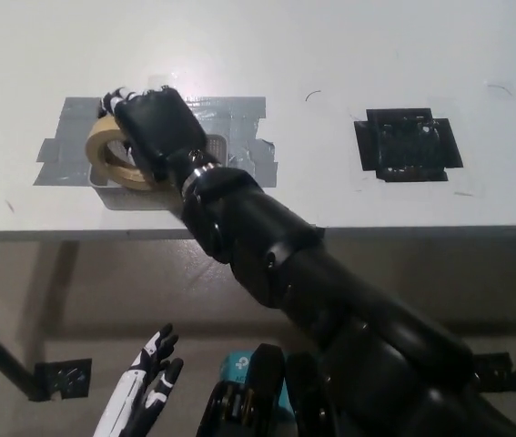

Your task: The robot picks the tape placed on the black area with right hand and places it in the small grey container.

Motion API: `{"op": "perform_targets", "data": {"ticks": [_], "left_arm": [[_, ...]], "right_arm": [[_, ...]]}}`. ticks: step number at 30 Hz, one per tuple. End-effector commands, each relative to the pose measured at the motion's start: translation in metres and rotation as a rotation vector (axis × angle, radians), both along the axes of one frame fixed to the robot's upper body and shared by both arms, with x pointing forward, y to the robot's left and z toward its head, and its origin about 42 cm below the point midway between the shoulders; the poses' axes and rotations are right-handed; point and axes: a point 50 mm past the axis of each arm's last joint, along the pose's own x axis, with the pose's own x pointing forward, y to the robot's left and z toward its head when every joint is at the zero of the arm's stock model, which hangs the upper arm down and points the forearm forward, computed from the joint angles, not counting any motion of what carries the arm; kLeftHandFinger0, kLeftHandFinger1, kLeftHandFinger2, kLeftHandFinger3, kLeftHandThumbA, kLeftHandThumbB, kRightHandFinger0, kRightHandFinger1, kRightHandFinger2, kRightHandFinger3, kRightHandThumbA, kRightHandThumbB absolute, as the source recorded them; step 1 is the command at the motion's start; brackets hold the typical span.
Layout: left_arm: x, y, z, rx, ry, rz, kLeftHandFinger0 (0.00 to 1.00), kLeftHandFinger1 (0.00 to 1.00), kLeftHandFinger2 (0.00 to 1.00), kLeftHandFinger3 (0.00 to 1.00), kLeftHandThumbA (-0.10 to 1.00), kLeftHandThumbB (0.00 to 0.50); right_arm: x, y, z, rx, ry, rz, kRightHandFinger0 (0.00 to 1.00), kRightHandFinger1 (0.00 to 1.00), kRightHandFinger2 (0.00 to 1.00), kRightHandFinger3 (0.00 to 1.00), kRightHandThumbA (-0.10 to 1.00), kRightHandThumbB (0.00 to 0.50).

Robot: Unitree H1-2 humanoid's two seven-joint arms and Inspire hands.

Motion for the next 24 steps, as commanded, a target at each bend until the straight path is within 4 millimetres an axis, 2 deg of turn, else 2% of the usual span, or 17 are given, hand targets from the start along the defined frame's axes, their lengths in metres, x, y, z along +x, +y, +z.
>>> {"op": "perform_targets", "data": {"ticks": [1, 3, 4, 5, 6, 7, 8, 9, 11, 15, 17, 20, 22, 24], "left_arm": [[-0.002, 0.002, 0.01, 0.034, -0.027, -0.026, 1.0, 1.0, 1.0, 1.0, 0.93, 0.17], [-0.005, 0.002, 0.011, 0.045, -0.026, -0.03, 1.0, 1.0, 1.0, 1.0, 0.95, 0.16], [-0.005, 0.002, 0.011, 0.042, -0.026, -0.032, 1.0, 1.0, 1.0, 1.0, 0.94, 0.152], [-0.004, 0.003, 0.011, 0.04, -0.029, -0.033, 1.0, 1.0, 1.0, 1.0, 0.93, 0.144], [-0.002, 0.002, 0.011, 0.037, -0.033, -0.034, 1.0, 1.0, 1.0, 1.0, 0.92, 0.135], [0.0, 0.001, 0.011, 0.035, -0.038, -0.036, 1.0, 1.0, 1.0, 1.0, 0.91, 0.135], [0.002, 0.001, 0.012, 0.032, -0.048, -0.04, 1.0, 1.0, 1.0, 1.0, 0.91, 0.13], [0.005, 0.002, 0.012, 0.034, -0.048, -0.045, 1.0, 1.0, 1.0, 1.0, 0.94, 0.14], [0.001, 0.002, 0.012, 0.029, -0.04, -0.053, 1.0, 1.0, 1.0, 1.0, 0.95, 0.123], [0.0, 0.002, 0.009, 0.032, -0.013, -0.044, 1.0, 1.0, 1.0, 1.0, 0.96, 0.179], [-0.002, 0.002, 0.008, 0.03, -0.008, -0.044, 1.0, 1.0, 1.0, 1.0, 0.95, 0.178], [-0.001, 0.001, 0.005, 0.02, -0.009, -0.04, 1.0, 1.0, 1.0, 1.0, 0.96, 0.176], [-0.001, 0.003, 0.005, 0.015, -0.004, -0.032, 1.0, 1.0, 1.0, 1.0, 0.95, 0.156], [-0.006, 0.004, 0.004, 0.015, 0.003, -0.037, 1.0, 1.0, 1.0, 1.0, 0.95, 0.144]], "right_arm": [[-0.003, 0.009, 0.009, 0.007, -0.058, 0.011, 0.0, 0.27, 0.76, 0.73, -0.1, 0.201], [-0.003, 0.003, 0.001, 0.011, -0.047, 0.015, 0.01, 0.34, 0.82, 0.8, -0.1, 0.182], [-0.002, 0.002, -0.001, -0.01, -0.044, 0.004, 0.07, 0.39, 0.84, 0.83, -0.03, 0.173], [-0.002, 0.0, -0.003, -0.025, -0.036, -0.004, 0.11, 0.46, 0.87, 0.81, 0.06, 0.162], [0.001, -0.002, -0.003, -0.035, -0.009, -0.012, 0.35, 0.69, 1.0, 0.99, 0.3, 0.215], [0.003, -0.004, -0.002, -0.039, 0.027, -0.018, 0.57, 0.82, 1.0, 1.0, 0.4, 0.203], [0.007, -0.007, -0.001, -0.031, 0.076, -0.016, 0.84, 1.0, 1.0, 1.0, 0.46, 0.242], [0.01, -0.011, 0.002, -0.014, 0.112, -0.005, 1.0, 1.0, 1.0, 1.0, 0.51, 0.287], [0.012, -0.016, 0.002, -0.018, 0.105, 0.009, 1.0, 1.0, 1.0, 1.0, 0.6, 0.31], [0.018, -0.024, 0.018, 0.012, 0.055, 0.043, 1.0, 1.0, 1.0, 1.0, 0.65, 0.268], [0.019, -0.027, 0.022, 0.027, 0.05, 0.049, 1.0, 1.0, 1.0, 1.0, 0.65, 0.269], [0.024, -0.035, 0.041, 0.051, 0.06, 0.056, 1.0, 1.0, 1.0, 1.0, 0.69, 0.267], [0.027, -0.041, 0.054, 0.071, 0.053, 0.057, 1.0, 1.0, 1.0, 1.0, 0.72, 0.283], [0.027, -0.047, 0.055, 0.099, 0.071, 0.059, 1.0, 1.0, 1.0, 1.0, 0.75, 0.287]]}}
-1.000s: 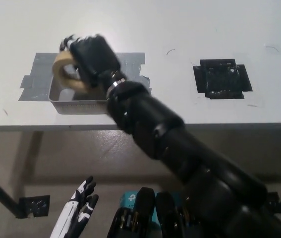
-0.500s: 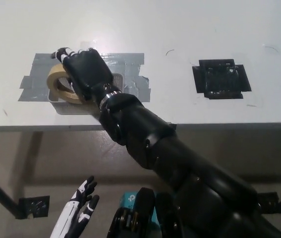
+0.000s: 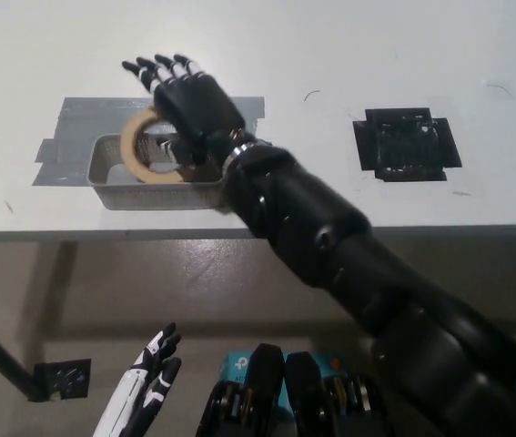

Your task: The robot picks the tape placed on the black area with right hand and places it in the small grey container.

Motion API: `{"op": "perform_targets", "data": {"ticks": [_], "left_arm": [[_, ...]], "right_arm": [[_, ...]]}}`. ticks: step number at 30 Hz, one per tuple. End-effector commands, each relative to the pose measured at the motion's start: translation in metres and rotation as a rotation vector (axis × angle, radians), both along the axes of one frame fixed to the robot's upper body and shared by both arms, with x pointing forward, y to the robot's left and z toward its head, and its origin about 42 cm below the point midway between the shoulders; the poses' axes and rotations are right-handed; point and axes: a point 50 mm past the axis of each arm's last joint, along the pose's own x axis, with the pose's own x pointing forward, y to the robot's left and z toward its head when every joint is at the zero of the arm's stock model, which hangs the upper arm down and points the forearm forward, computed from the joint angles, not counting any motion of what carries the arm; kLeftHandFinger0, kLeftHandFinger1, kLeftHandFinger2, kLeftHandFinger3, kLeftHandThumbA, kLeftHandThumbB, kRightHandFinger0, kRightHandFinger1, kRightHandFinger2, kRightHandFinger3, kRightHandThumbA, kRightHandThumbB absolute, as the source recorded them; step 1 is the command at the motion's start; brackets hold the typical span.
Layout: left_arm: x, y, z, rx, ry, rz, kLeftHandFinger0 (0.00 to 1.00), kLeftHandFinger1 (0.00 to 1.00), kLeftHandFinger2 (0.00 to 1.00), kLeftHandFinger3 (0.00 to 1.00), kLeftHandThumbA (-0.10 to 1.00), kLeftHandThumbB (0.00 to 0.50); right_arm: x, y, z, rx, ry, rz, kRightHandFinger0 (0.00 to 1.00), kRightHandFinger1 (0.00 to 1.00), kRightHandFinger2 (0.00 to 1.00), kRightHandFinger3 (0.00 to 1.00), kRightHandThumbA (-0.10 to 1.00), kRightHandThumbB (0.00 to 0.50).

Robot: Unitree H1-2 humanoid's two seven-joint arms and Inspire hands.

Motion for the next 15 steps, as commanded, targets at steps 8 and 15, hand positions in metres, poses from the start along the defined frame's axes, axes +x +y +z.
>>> {"op": "perform_targets", "data": {"ticks": [8, 15], "left_arm": [[-0.004, 0.0, 0.003, -0.003, 0.007, -0.009, 1.0, 1.0, 1.0, 1.0, 0.96, 0.145], [0.003, 0.001, 0.002, -0.024, -0.025, -0.006, 1.0, 1.0, 1.0, 1.0, 0.92, 0.124]], "right_arm": [[0.007, -0.027, 0.052, 0.103, 0.055, 0.048, 1.0, 1.0, 1.0, 1.0, 0.88, 0.368], [-0.027, -0.094, 0.105, 0.337, 0.091, 0.216, 1.0, 1.0, 1.0, 1.0, 1.0, 0.419]]}}
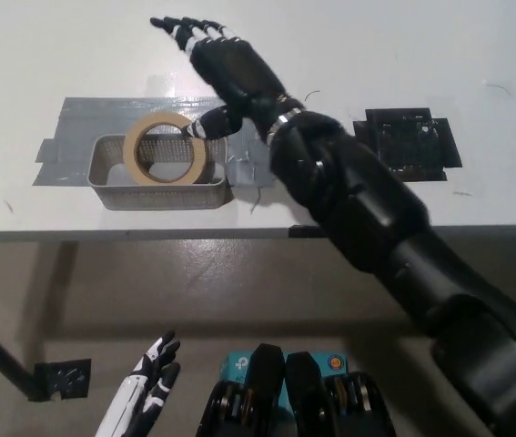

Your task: The robot picks the tape placed on the black area with right hand and places it in the small grey container.

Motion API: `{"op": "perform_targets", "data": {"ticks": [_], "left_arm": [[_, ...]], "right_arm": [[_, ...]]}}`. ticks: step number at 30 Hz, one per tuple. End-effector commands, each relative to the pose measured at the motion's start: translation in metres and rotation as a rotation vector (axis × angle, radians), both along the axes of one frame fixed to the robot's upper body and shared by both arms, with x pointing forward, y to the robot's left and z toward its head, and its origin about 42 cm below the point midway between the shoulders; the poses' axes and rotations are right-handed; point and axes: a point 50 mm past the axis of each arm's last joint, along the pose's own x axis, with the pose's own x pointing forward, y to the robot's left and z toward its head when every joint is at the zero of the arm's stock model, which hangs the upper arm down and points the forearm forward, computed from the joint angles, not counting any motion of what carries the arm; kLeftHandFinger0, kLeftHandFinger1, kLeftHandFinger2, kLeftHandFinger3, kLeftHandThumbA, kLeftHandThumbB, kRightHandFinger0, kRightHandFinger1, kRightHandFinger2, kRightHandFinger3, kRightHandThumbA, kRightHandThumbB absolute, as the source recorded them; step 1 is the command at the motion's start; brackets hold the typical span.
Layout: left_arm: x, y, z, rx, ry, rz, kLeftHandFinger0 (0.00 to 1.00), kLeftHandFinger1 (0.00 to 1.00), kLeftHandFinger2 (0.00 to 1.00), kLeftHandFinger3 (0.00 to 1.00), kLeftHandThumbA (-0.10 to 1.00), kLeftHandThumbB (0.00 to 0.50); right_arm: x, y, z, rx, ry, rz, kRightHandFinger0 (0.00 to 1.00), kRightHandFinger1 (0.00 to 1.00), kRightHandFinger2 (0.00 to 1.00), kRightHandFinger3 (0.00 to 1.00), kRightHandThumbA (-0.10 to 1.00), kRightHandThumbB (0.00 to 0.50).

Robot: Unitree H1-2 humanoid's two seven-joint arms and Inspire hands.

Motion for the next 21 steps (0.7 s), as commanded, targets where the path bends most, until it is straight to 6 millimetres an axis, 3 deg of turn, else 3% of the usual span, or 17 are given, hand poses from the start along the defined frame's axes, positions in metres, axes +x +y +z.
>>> {"op": "perform_targets", "data": {"ticks": [1, 3, 4, 6, 9, 11, 16, 19, 20, 21], "left_arm": [[0.012, 0.001, 0.01, -0.028, -0.065, -0.012, 1.0, 1.0, 1.0, 1.0, 0.92, 0.115], [0.017, 0.002, 0.014, -0.008, -0.088, -0.008, 1.0, 1.0, 1.0, 1.0, 0.93, 0.104], [0.021, 0.003, 0.016, -0.007, -0.097, 0.011, 1.0, 1.0, 1.0, 1.0, 0.93, 0.105], [0.025, 0.005, 0.019, 0.005, -0.124, 0.018, 1.0, 1.0, 1.0, 1.0, 0.94, 0.102], [0.032, 0.006, 0.024, -0.015, -0.147, 0.034, 1.0, 1.0, 1.0, 1.0, 0.99, 0.107], [0.035, 0.005, 0.025, -0.034, -0.152, 0.046, 1.0, 1.0, 1.0, 1.0, 1.0, 0.117], [0.041, 0.001, 0.023, -0.07, -0.141, 0.058, 1.0, 1.0, 1.0, 1.0, 1.0, 0.121], [0.04, 0.003, 0.022, -0.061, -0.139, 0.066, 1.0, 1.0, 1.0, 1.0, 1.0, 0.114], [0.039, 0.004, 0.022, -0.059, -0.131, 0.07, 1.0, 1.0, 1.0, 1.0, 1.0, 0.125], [0.037, 0.004, 0.021, -0.067, -0.132, 0.071, 1.0, 1.0, 1.0, 1.0, 1.0, 0.116]], "right_arm": [[-0.028, -0.052, 0.077, 0.203, -0.01, 0.176, 1.0, 1.0, 1.0, 1.0, 1.0, 0.404], [-0.052, -0.085, 0.09, 0.227, -0.06, 0.181, 1.0, 1.0, 1.0, 1.0, 1.0, 0.394], [-0.073, -0.111, 0.093, 0.238, -0.084, 0.179, 1.0, 1.0, 1.0, 1.0, 1.0, 0.385], [-0.087, -0.129, 0.093, 0.248, -0.123, 0.185, 1.0, 1.0, 1.0, 1.0, 1.0, 0.35], [-0.138, -0.182, 0.074, 0.312, -0.11, 0.157, 1.0, 1.0, 1.0, 1.0, 1.0, 0.366], [-0.161, -0.205, 0.056, 0.352, -0.099, 0.15, 1.0, 1.0, 1.0, 1.0, 1.0, 0.357], [-0.207, -0.231, 0.005, 0.51, -0.029, 0.119, 1.0, 1.0, 1.0, 1.0, 1.0, 0.285], [-0.223, -0.231, -0.031, 0.55, 0.018, 0.087, 1.0, 1.0, 1.0, 1.0, 1.0, 0.268], [-0.226, -0.229, -0.043, 0.571, 0.06, 0.072, 1.0, 1.0, 1.0, 1.0, 1.0, 0.284], [-0.229, -0.227, -0.059, 0.583, 0.088, 0.06, 1.0, 1.0, 1.0, 1.0, 1.0, 0.253]]}}
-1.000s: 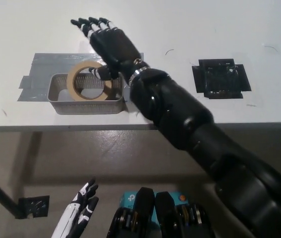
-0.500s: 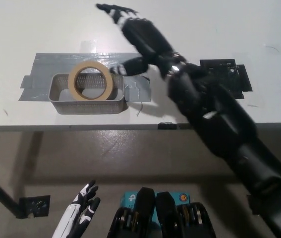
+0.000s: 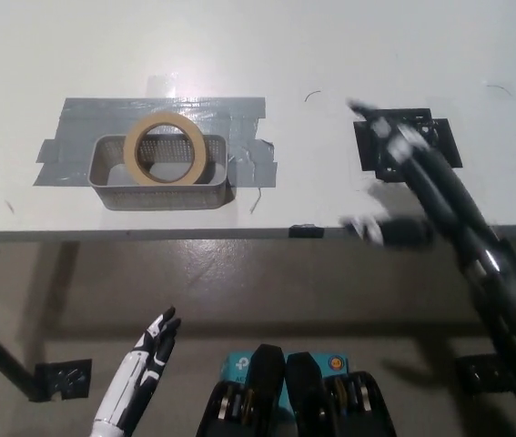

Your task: The robot picks the tape placed on the black area with right hand and places it in the small grey container.

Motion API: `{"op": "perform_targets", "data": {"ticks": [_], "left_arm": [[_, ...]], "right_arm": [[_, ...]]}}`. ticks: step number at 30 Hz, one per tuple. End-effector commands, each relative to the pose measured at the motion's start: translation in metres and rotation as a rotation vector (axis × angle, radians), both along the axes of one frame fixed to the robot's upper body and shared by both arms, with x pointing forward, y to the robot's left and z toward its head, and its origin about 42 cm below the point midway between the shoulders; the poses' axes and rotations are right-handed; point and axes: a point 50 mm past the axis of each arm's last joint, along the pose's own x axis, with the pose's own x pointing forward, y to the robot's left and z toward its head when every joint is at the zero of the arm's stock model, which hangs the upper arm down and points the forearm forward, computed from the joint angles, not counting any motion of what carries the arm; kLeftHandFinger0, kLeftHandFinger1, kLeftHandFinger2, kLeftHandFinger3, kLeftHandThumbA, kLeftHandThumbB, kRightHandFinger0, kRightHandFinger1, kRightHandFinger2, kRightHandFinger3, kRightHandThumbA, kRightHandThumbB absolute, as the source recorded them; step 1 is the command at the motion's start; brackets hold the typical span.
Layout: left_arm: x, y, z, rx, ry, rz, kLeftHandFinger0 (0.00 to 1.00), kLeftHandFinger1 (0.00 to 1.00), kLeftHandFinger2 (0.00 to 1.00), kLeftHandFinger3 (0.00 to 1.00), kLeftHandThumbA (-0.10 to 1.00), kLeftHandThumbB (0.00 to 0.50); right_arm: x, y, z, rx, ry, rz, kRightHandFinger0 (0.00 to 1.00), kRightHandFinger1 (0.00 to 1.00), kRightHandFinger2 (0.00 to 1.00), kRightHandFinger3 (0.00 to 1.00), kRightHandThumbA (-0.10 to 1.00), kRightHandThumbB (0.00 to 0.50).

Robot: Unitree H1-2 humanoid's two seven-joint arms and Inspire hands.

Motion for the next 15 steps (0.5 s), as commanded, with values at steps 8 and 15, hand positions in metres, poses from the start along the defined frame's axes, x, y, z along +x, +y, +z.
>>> {"op": "perform_targets", "data": {"ticks": [8, 15], "left_arm": [[0.001, 0.001, 0.005, -0.067, -0.063, 0.066, 1.0, 1.0, 1.0, 1.0, 1.0, 0.116], [-0.002, 0.008, 0.01, -0.079, -0.055, 0.084, 1.0, 1.0, 1.0, 1.0, 1.0, 0.131]], "right_arm": [[-0.101, -0.017, -0.066, 0.494, 0.189, 0.044, 1.0, 1.0, 1.0, 1.0, 1.0, 0.207], [-0.087, -0.019, -0.128, 0.412, 0.306, -0.048, 1.0, 1.0, 1.0, 1.0, 1.0, 0.175]]}}
